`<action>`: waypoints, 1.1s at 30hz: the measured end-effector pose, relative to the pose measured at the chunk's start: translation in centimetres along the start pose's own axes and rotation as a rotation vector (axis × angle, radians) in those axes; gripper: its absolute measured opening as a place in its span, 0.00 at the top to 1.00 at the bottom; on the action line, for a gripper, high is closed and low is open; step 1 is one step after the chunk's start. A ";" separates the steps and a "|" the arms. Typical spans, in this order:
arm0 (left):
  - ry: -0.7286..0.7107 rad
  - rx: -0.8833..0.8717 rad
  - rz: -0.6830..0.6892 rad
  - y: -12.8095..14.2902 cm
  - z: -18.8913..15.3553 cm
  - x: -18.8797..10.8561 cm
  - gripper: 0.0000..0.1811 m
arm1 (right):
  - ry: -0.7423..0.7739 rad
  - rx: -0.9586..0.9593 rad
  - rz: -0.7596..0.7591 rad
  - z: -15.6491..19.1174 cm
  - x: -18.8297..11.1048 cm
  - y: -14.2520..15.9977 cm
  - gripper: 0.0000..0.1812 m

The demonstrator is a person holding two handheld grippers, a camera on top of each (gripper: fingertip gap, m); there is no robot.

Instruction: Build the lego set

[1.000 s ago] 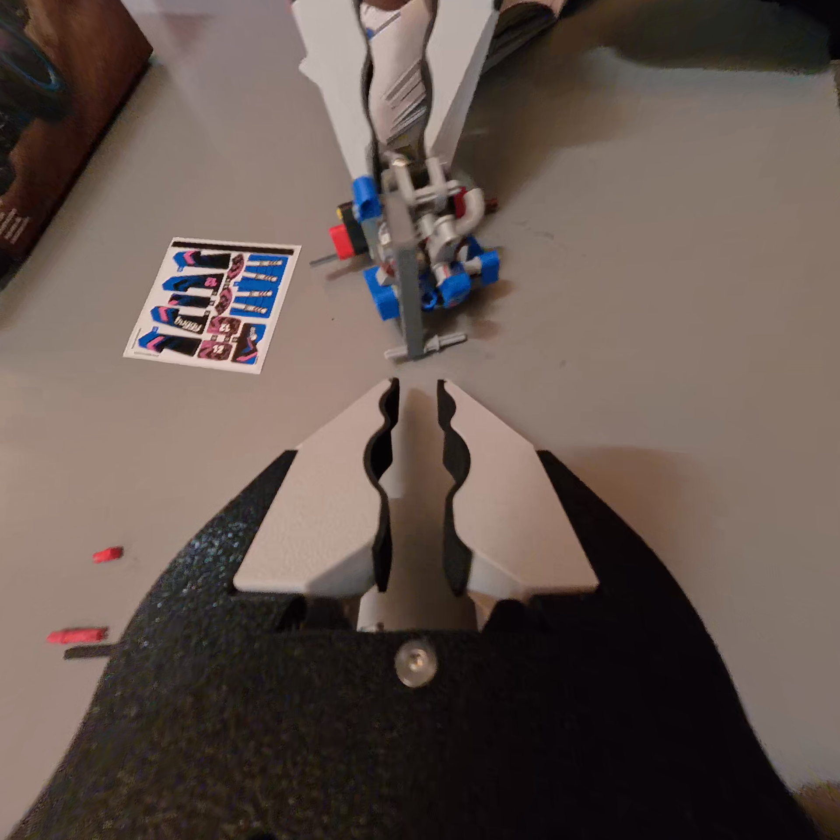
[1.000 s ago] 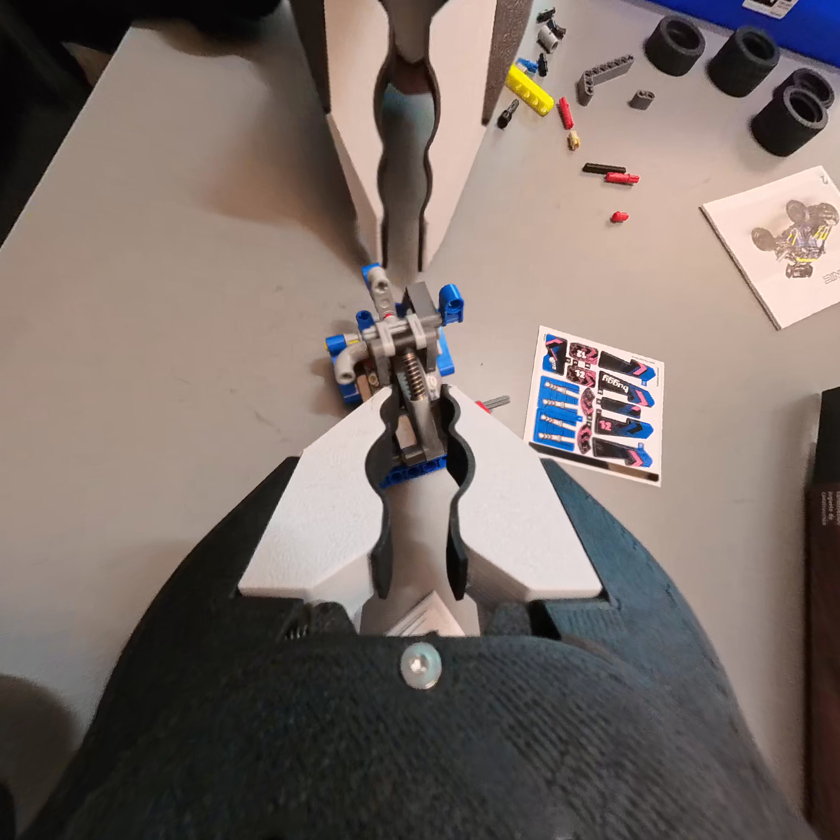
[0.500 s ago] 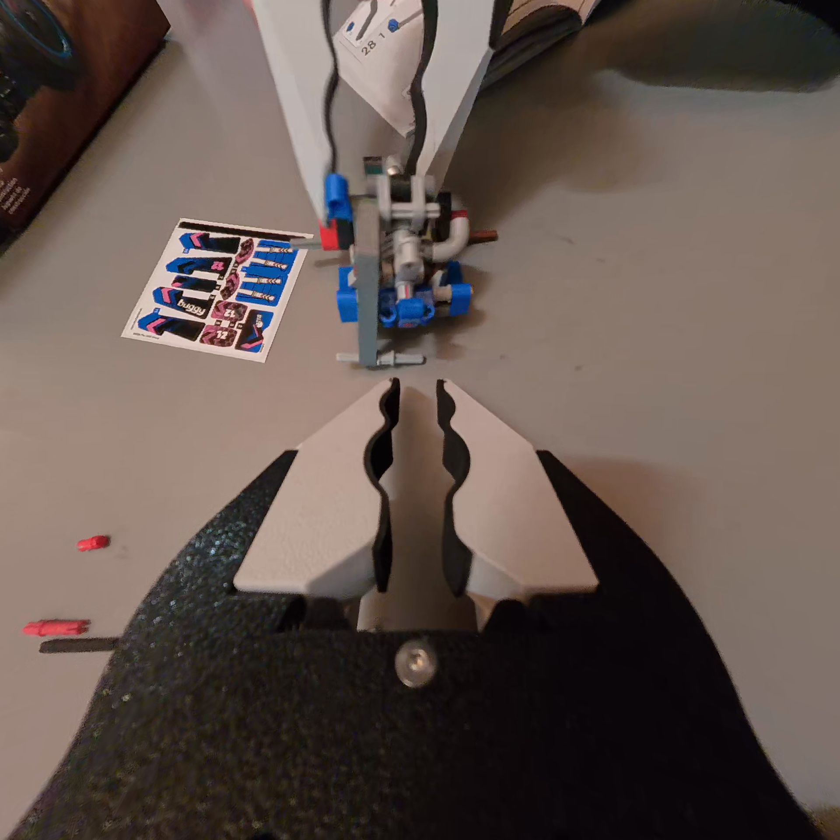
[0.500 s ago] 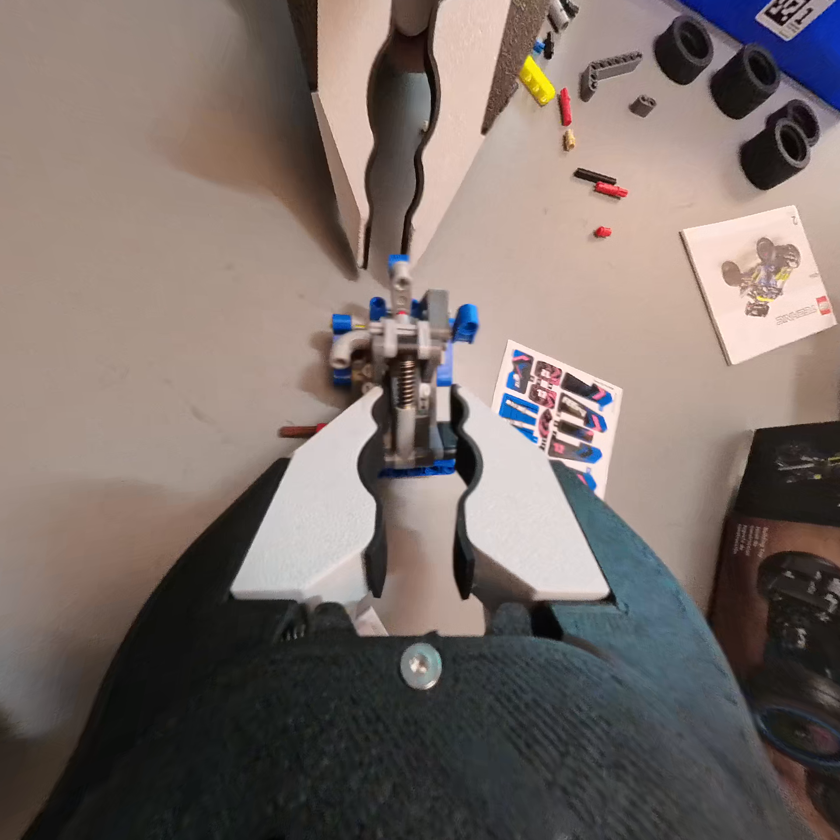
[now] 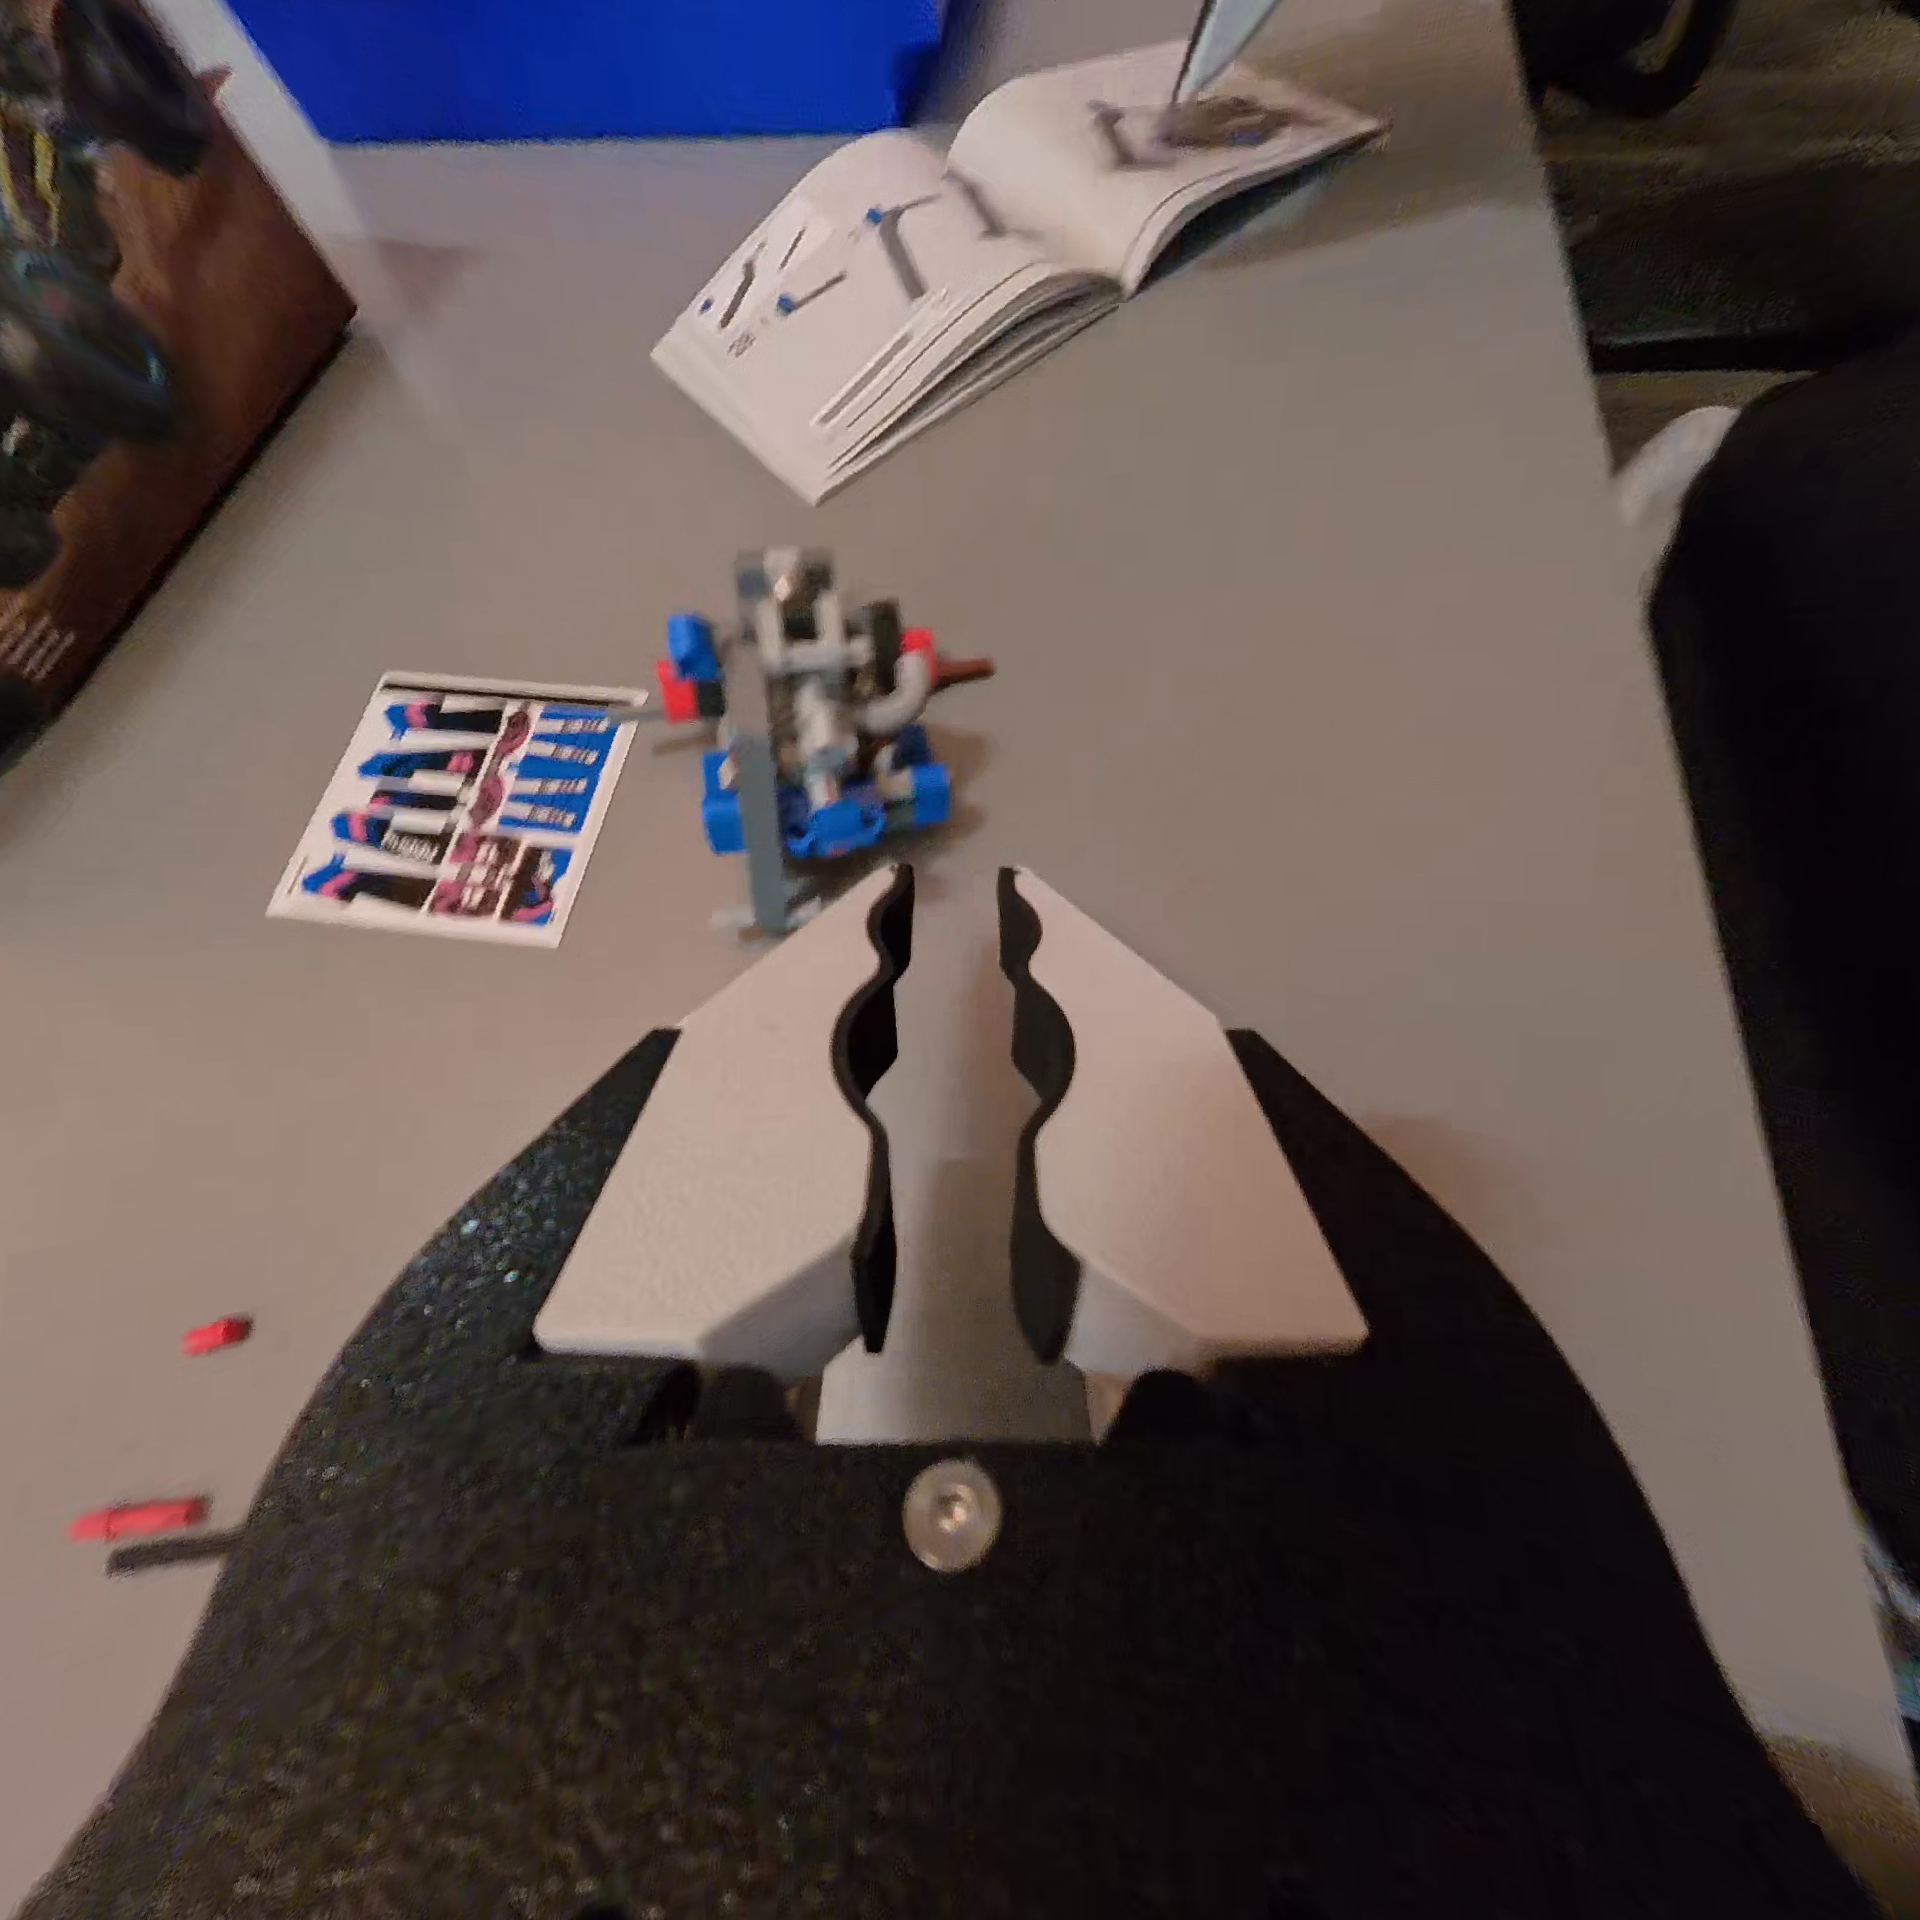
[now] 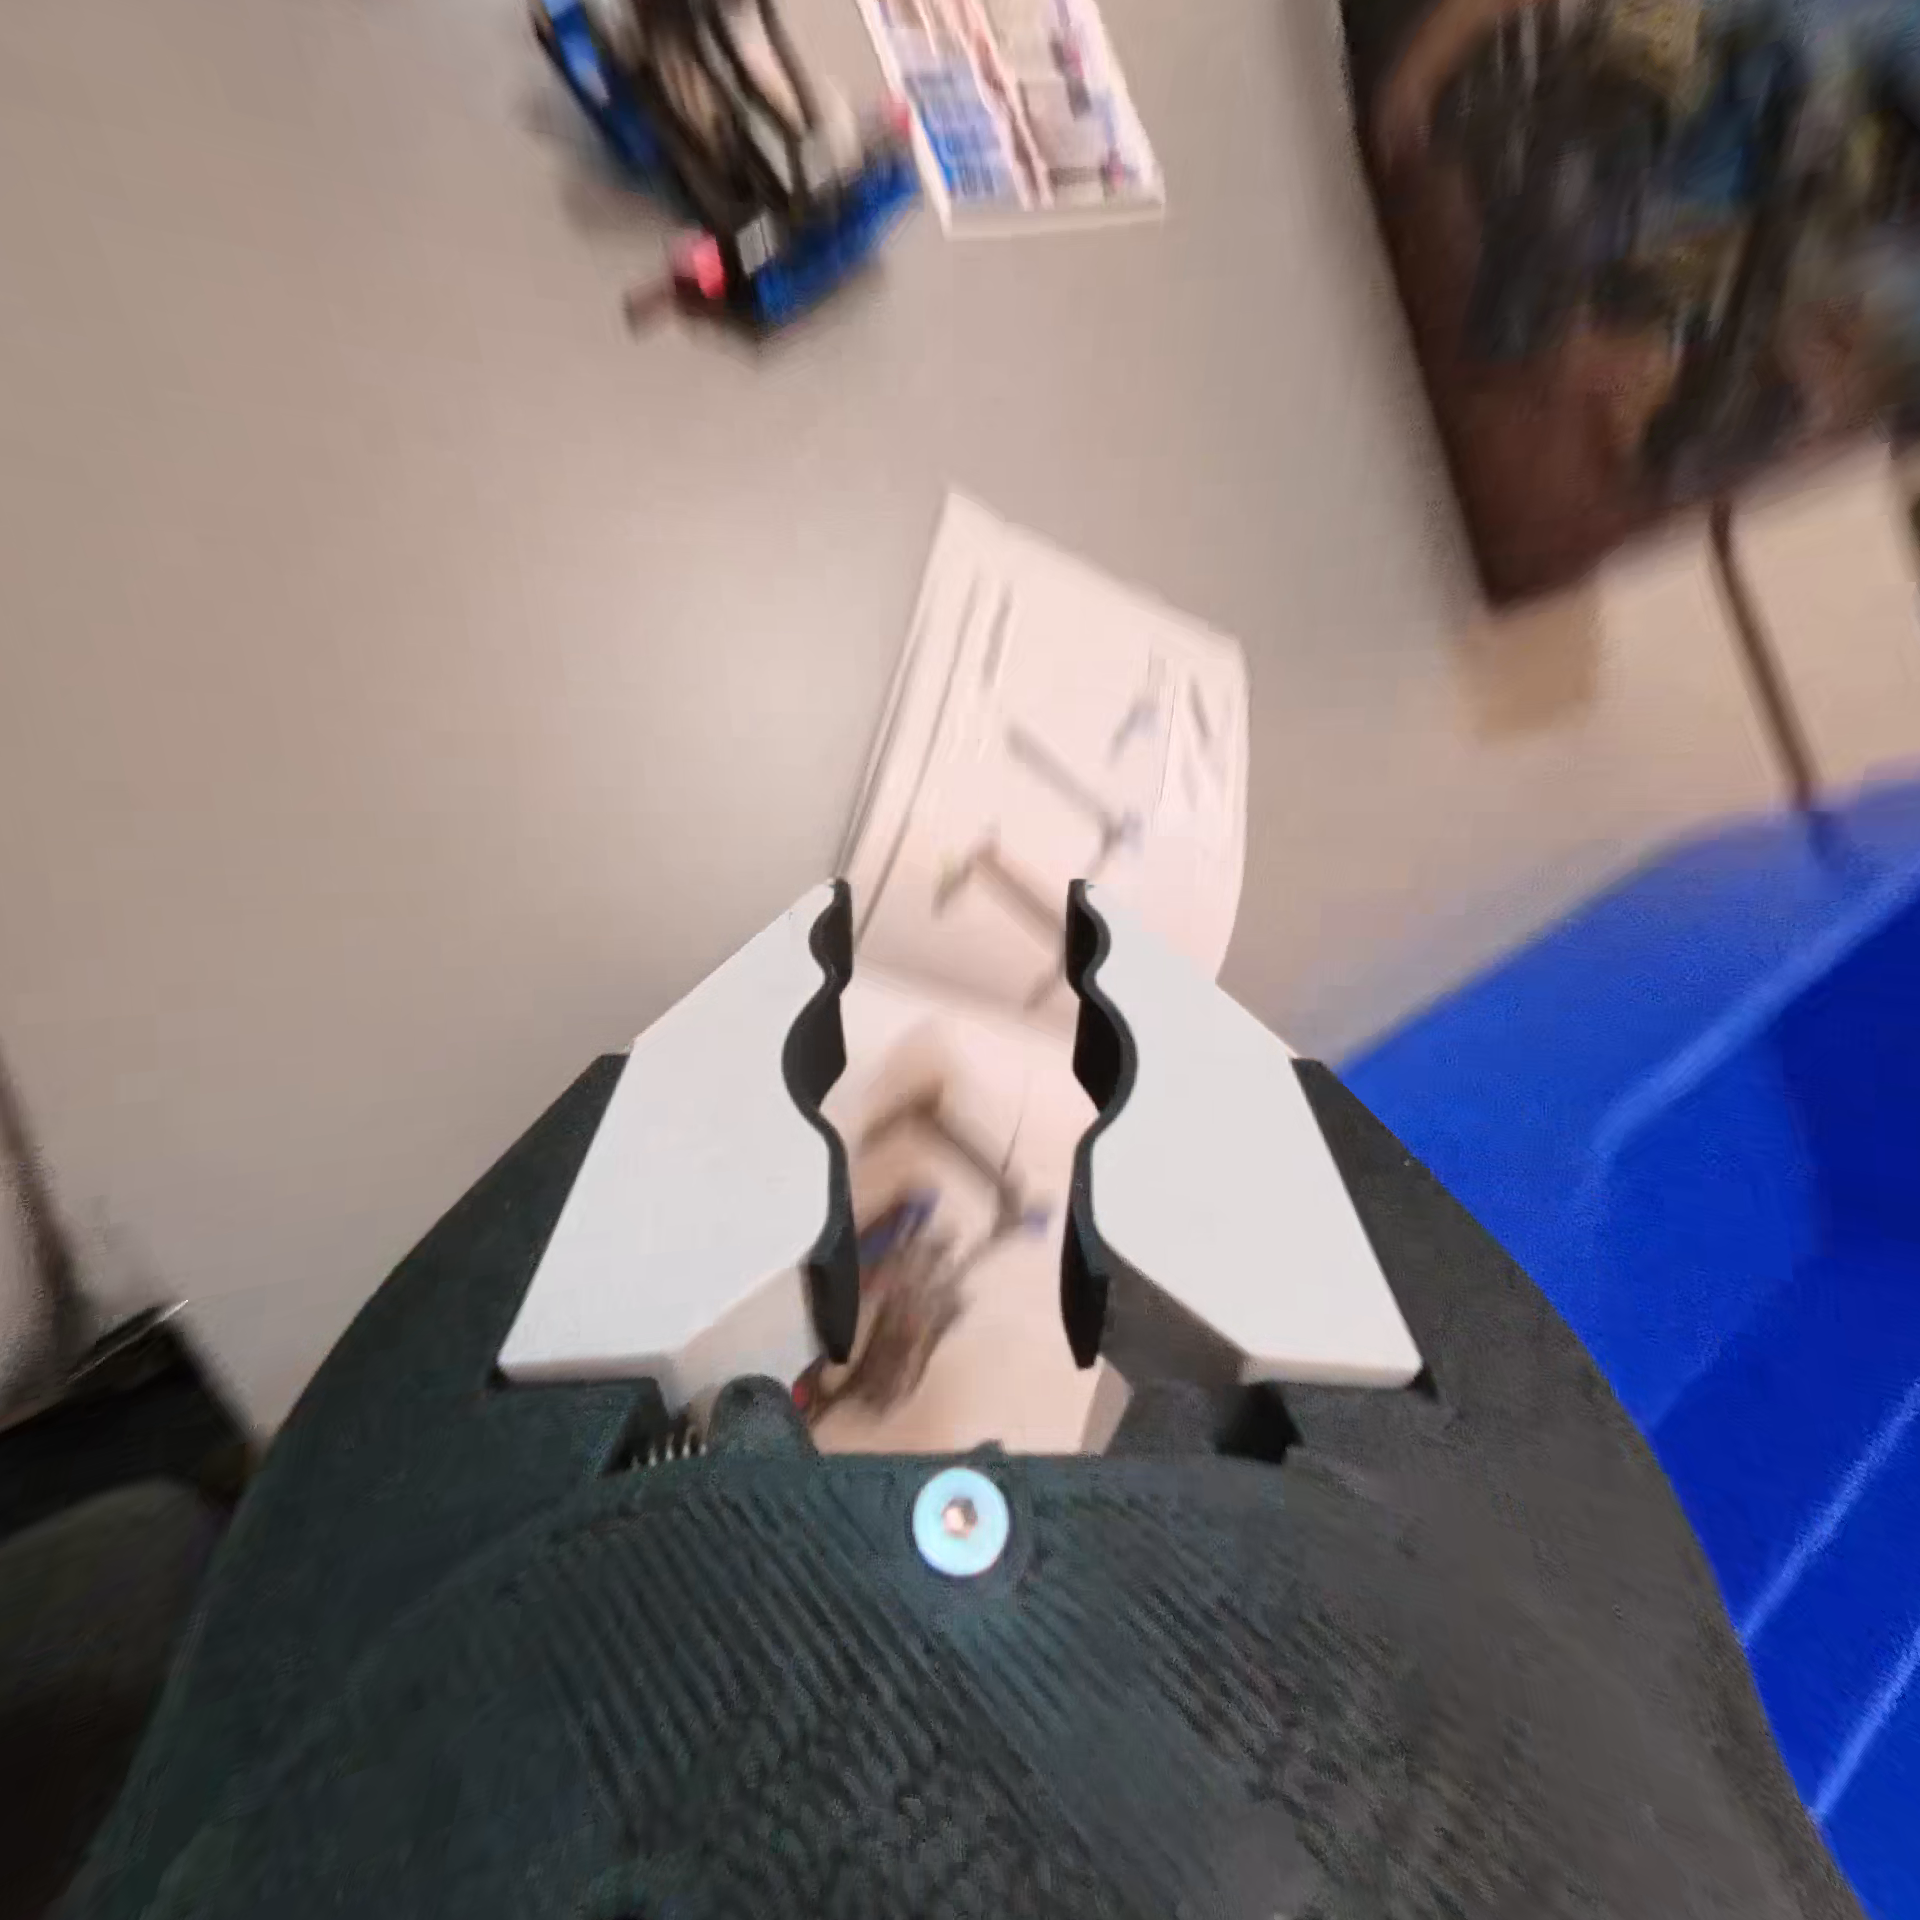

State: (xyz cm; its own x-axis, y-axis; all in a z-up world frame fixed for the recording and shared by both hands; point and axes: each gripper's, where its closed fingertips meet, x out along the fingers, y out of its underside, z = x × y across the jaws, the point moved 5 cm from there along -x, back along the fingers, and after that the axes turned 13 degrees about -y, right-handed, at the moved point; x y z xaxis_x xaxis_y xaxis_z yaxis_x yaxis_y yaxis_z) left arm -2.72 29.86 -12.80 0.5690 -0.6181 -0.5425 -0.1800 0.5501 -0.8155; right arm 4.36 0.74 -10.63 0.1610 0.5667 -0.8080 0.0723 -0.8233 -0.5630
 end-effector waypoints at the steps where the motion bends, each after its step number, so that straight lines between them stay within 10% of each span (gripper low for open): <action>1: 0.011 0.023 -0.006 -0.8 -0.6 0.1 0.93 | 0.013 0.081 0.014 0.9 -1.1 2.3 0.77; 10: 0.205 0.216 -0.039 -9.6 -9.9 9.8 0.89 | 0.059 0.300 -0.131 5.0 -3.6 10.8 0.74; 33: 0.180 0.683 0.158 -15.1 -12.6 22.6 0.88 | -0.129 0.179 -0.232 6.1 -0.6 9.7 1.00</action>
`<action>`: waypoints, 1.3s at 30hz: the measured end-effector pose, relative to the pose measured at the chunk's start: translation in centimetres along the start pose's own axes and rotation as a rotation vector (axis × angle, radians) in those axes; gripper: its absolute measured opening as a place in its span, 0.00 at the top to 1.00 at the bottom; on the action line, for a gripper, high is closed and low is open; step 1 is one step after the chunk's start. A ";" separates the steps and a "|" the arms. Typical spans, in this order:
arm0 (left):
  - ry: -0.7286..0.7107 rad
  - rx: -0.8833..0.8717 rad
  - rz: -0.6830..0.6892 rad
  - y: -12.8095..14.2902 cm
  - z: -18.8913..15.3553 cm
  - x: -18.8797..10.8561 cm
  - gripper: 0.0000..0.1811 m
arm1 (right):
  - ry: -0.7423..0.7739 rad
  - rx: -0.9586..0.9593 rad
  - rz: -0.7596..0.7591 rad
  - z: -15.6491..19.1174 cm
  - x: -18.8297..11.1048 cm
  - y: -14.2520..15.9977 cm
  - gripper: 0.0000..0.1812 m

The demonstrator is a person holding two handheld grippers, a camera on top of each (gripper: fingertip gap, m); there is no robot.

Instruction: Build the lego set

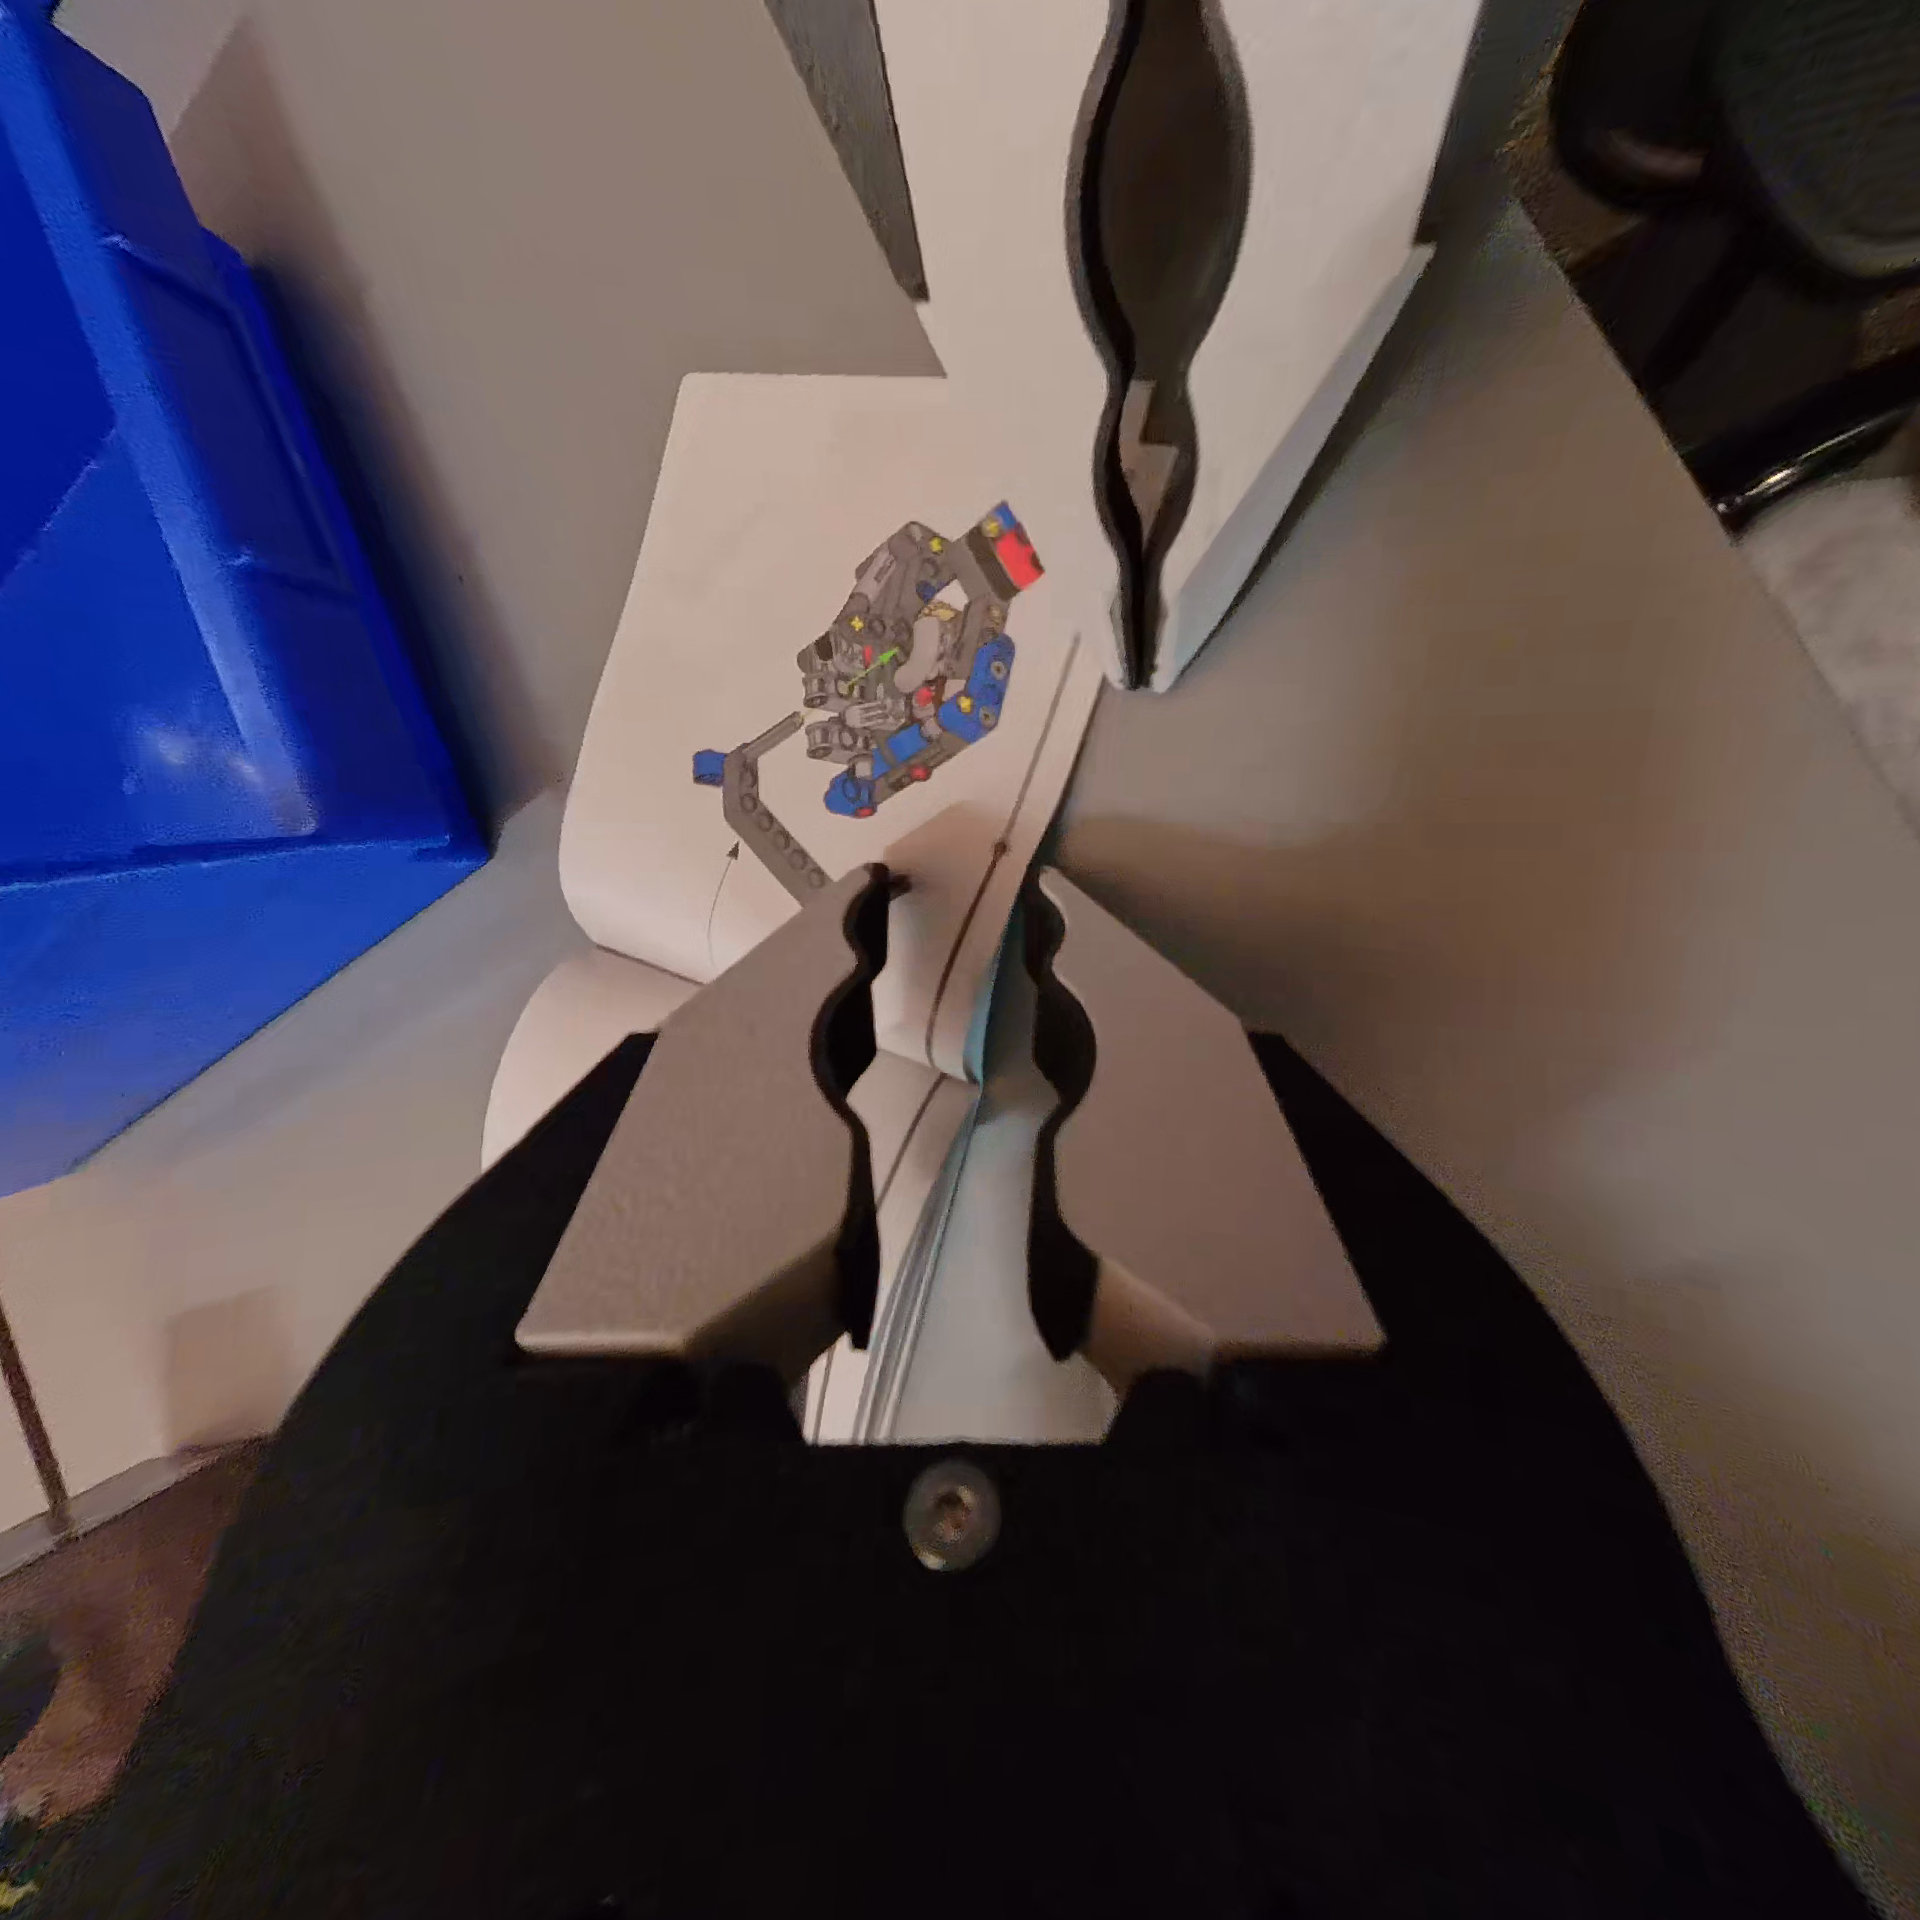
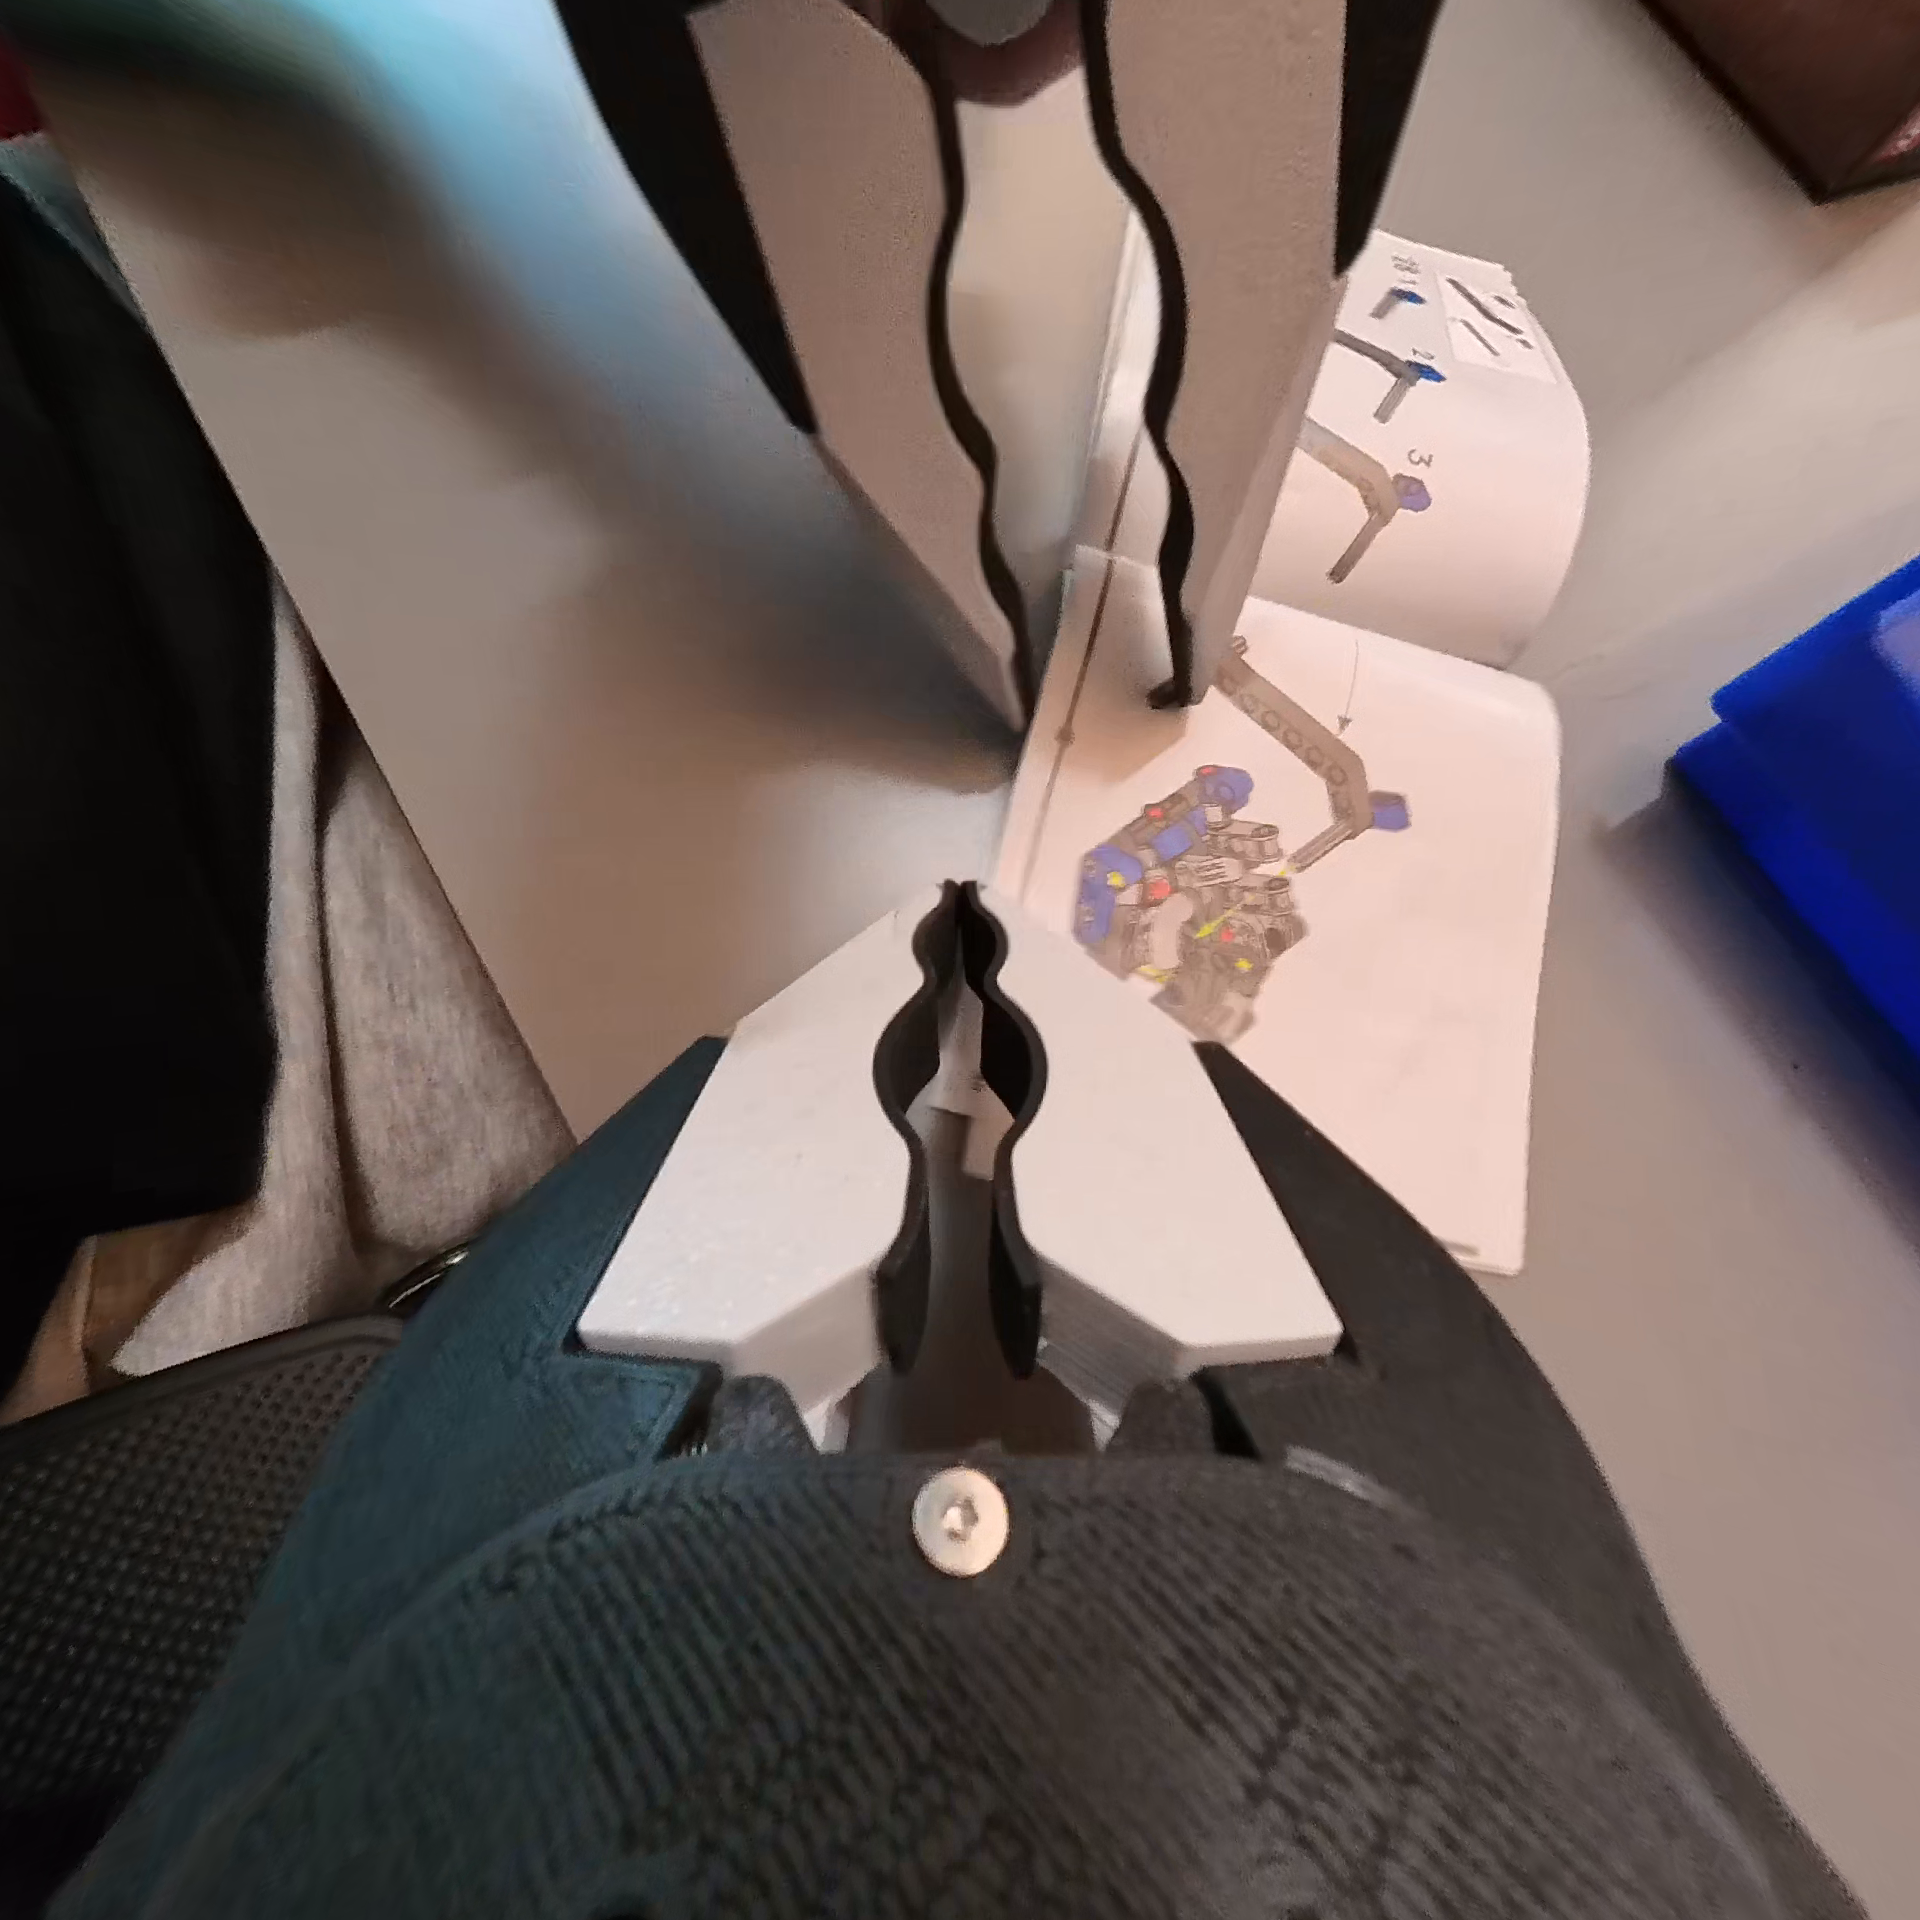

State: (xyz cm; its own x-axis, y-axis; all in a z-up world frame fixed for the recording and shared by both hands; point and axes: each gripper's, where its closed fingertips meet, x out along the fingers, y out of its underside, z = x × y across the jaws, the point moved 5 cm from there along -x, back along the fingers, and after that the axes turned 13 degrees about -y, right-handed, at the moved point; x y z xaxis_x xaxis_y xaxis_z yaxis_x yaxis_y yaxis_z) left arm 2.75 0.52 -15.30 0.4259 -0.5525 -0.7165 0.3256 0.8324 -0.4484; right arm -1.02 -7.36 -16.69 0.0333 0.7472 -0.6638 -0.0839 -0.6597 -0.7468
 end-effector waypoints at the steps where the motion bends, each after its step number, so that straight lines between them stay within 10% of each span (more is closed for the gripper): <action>1: 0.000 0.002 -0.001 -0.1 0.0 0.0 0.91 | -0.005 0.002 0.001 0.1 -0.1 0.0 1.00; 12: -0.035 -0.053 -0.025 0.2 0.2 -0.7 1.00 | 0.144 0.035 0.054 -0.8 -4.1 2.1 0.85; 39: 0.133 -0.250 0.079 2.0 -0.2 -0.4 1.00 | 0.167 -0.015 0.166 -1.5 -3.2 2.1 0.96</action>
State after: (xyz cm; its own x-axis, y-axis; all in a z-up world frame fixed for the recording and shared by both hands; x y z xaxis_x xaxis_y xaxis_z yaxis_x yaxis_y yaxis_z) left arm 3.10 2.42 -16.01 0.3216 -0.4893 -0.8106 0.0712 0.8662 -0.4946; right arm 0.21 -11.24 -16.23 0.1849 0.6054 -0.7742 -0.0871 -0.7746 -0.6265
